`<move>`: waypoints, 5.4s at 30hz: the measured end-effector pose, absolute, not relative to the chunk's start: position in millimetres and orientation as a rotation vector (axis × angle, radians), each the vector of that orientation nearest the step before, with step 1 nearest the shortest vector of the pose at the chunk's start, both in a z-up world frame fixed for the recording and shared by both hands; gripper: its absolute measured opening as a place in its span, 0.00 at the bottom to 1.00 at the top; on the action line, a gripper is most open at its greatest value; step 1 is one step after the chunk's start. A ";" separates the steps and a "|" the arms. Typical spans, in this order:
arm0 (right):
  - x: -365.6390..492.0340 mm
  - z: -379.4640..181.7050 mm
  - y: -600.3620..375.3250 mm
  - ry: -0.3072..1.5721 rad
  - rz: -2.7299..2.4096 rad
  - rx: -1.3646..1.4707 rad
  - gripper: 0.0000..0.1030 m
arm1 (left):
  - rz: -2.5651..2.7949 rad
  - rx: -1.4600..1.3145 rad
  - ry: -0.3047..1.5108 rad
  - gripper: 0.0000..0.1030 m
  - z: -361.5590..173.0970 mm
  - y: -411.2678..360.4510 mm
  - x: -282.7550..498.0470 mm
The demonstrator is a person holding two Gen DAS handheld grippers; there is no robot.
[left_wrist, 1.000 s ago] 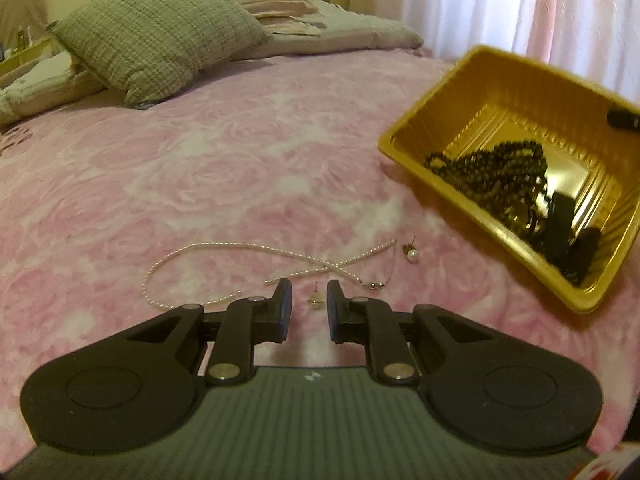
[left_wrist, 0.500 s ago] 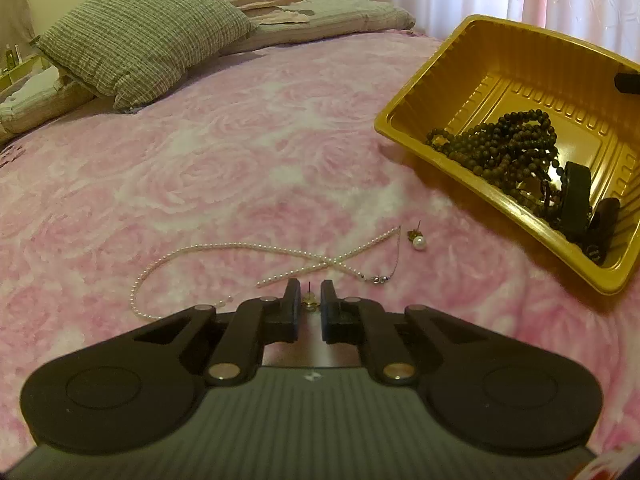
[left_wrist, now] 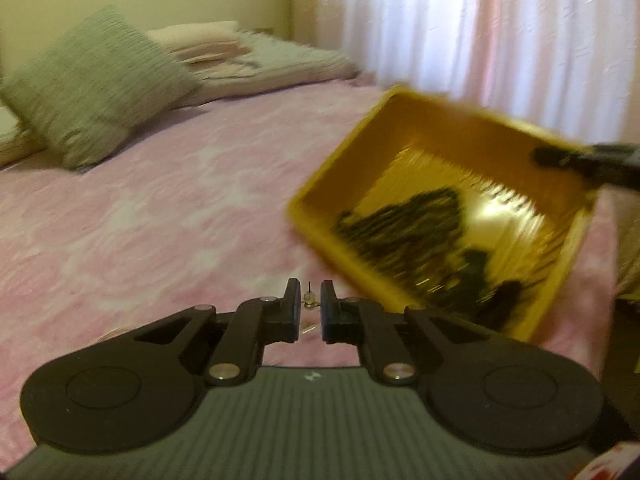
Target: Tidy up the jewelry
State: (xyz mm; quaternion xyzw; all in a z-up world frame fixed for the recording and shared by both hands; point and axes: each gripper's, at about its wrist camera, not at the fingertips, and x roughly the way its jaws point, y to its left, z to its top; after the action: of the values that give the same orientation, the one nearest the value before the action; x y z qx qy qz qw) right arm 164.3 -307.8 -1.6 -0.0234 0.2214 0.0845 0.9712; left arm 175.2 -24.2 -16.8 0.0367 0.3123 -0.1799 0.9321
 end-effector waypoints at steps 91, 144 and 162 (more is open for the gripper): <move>162.1 -6.7 -310.5 0.451 0.162 -0.041 0.07 | -0.396 0.092 0.630 0.07 -34.3 -52.6 184.5; 163.1 -2.7 -306.9 0.451 0.163 -0.041 0.07 | -0.172 -0.014 0.577 0.17 10.0 59.9 192.7; 163.4 -1.6 -305.9 0.451 0.160 -0.050 0.07 | 0.027 0.103 0.699 0.23 -54.3 111.7 174.5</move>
State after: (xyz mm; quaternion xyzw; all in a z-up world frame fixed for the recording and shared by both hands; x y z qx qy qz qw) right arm 163.4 -305.9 -1.6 -0.0246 0.2235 0.0795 0.9711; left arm 174.5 111.7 -54.3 0.0506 0.3422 0.0131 0.9382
